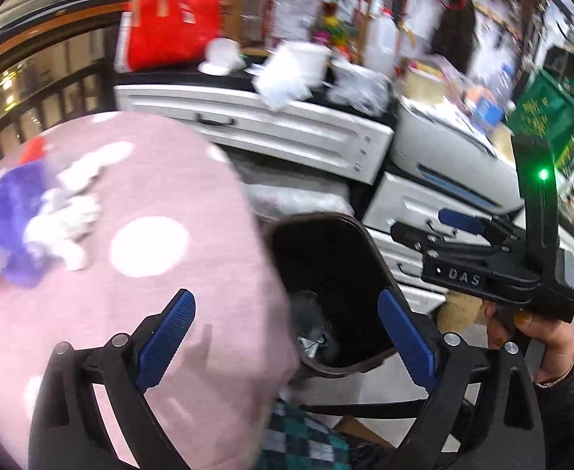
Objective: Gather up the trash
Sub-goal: 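Return both tools to the table toward the remaining trash, then grasp the white tissues with the right tool while the left tool grasps the purple bag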
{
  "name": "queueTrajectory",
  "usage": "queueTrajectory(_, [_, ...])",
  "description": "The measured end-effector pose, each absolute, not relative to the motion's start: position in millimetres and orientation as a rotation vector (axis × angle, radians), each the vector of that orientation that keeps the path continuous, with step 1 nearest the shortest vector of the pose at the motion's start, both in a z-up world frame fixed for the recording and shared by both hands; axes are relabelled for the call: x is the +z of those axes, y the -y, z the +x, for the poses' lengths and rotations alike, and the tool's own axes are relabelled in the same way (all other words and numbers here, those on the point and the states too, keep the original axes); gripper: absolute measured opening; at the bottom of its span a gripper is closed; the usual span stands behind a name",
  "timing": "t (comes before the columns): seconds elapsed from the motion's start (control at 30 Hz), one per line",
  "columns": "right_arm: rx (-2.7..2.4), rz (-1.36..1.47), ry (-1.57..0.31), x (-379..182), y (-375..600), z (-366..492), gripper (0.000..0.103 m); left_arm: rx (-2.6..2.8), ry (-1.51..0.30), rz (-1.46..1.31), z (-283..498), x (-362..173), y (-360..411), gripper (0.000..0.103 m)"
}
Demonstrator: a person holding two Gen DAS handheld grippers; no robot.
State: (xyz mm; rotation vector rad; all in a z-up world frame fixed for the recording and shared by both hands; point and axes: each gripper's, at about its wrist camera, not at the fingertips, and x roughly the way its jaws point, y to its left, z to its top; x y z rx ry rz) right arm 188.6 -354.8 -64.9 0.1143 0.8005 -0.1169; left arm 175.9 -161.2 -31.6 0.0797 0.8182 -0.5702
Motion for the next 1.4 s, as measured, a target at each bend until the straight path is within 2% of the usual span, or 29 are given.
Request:
queueTrajectory(0.33, [0.119,0.054,-0.821,-56,271,220,0.084,-0.464,-0.801,-0.110,183,-22,65,0.096])
queueTrajectory(0.7, [0.389,-0.056,-0.832,-47,161,266,0.084,-0.241,-0.763,-0.128,185,-21,-22,0.096])
queueTrajectory(1.1, [0.426,-0.148,-0.878,-63,103,326,0.084,-0.158,-0.795,-0.171,191,-38,-69,0.096])
queueTrajectory(1.17, [0.427,-0.162,-0.870,-63,98,332,0.080,-0.161,-0.799,-0.172,191,-41,-70,0.096])
queueTrajectory(1.23, [0.432,-0.189,-0.855,-63,91,337,0.070,-0.163,-0.803,-0.172,193,-42,-71,0.096])
queueTrajectory(1.3, [0.436,-0.213,-0.844,-62,86,340,0.065,-0.163,-0.808,-0.167,193,-44,-71,0.096])
queueTrajectory(1.37, [0.451,-0.232,-0.841,-64,81,341,0.055,-0.163,-0.810,-0.166,193,-45,-72,0.096])
queueTrajectory(1.4, [0.462,-0.239,-0.843,-65,79,342,0.044,-0.163,-0.811,-0.168,194,-46,-71,0.096])
